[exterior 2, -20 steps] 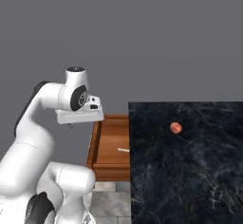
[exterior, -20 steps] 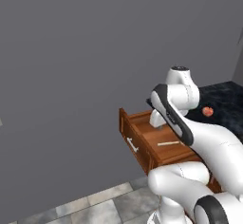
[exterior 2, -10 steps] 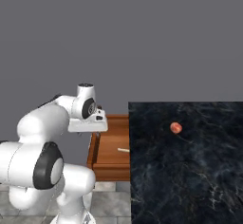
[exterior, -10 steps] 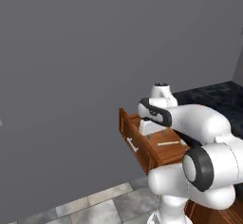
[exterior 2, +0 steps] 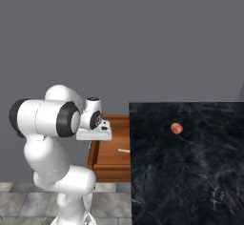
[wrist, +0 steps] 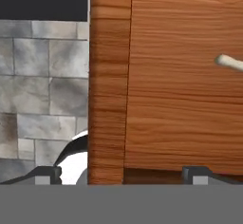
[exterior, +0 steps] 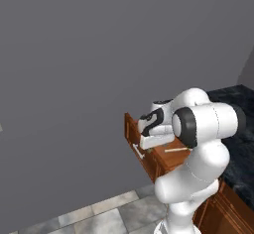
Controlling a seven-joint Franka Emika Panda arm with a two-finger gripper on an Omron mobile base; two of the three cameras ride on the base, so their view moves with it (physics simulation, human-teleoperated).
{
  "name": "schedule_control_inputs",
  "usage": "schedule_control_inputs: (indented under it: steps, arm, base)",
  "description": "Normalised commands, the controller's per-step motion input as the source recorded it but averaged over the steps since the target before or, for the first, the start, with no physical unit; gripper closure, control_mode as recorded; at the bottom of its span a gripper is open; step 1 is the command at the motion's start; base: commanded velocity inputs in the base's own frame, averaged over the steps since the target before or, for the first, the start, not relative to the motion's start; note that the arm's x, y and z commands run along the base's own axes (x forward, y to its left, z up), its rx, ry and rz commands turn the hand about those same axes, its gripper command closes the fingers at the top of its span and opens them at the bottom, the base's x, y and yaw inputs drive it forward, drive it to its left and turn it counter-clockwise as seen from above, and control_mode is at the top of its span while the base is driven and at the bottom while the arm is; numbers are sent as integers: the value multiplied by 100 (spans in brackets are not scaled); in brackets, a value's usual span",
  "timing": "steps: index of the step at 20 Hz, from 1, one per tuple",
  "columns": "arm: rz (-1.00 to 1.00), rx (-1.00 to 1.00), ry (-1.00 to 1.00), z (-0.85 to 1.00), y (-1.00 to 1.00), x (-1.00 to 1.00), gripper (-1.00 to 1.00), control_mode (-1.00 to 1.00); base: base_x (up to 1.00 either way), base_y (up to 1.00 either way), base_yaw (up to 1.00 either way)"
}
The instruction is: Pick the dish brush from the drawer and place it on the counter.
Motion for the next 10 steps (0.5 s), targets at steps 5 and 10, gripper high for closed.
schedule_control_inputs:
  steps: [5,10]
  arm:
    - [-3,0,3,-90,26,32,-100,-100]
    - [0,0,-3,-52,74,-46,-100,-100]
  base:
    - [0,0,0]
    - [0,0,0]
